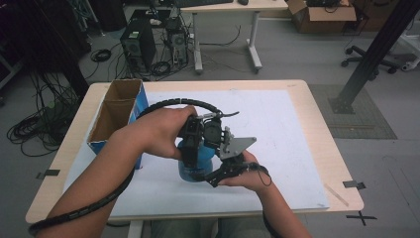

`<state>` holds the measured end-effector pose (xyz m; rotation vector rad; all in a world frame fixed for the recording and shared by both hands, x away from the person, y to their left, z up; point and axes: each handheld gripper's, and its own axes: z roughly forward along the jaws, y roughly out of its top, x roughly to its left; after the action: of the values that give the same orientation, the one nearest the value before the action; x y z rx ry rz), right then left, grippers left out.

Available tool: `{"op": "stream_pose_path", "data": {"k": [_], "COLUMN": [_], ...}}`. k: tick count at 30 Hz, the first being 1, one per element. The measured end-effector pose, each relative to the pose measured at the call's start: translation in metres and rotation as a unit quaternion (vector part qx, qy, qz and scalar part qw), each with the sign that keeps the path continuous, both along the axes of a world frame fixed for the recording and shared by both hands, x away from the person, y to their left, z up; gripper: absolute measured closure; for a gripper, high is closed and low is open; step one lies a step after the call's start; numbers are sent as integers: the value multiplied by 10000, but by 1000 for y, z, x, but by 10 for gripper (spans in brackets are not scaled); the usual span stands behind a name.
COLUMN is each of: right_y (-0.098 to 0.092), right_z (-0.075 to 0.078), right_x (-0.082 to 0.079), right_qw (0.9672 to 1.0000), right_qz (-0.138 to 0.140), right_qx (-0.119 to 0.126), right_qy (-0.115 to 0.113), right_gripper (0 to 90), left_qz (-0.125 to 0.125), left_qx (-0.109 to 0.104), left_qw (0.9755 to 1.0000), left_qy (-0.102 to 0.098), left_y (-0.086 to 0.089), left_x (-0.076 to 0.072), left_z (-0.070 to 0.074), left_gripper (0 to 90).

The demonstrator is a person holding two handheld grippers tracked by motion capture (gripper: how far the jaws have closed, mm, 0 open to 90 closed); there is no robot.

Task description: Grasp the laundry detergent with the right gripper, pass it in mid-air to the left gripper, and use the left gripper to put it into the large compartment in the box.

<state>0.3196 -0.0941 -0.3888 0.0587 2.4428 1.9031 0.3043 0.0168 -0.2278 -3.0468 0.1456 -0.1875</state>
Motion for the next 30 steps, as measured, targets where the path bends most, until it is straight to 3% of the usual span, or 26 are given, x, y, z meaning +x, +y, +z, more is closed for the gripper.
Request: {"op": "stream_pose_path", "data": {"k": [30], "right_y": [-15], "right_z": [3], "right_x": [1], "right_qw": [9997], "right_qz": [65], "right_qx": [141], "right_qy": [198], "right_gripper": [1], "left_qz": [75], "left_qx": [32], "left_qw": [10000], "left_qy": [10], "left_y": [0], "left_x": [4], "left_z": [5], "left_gripper": [381]}}
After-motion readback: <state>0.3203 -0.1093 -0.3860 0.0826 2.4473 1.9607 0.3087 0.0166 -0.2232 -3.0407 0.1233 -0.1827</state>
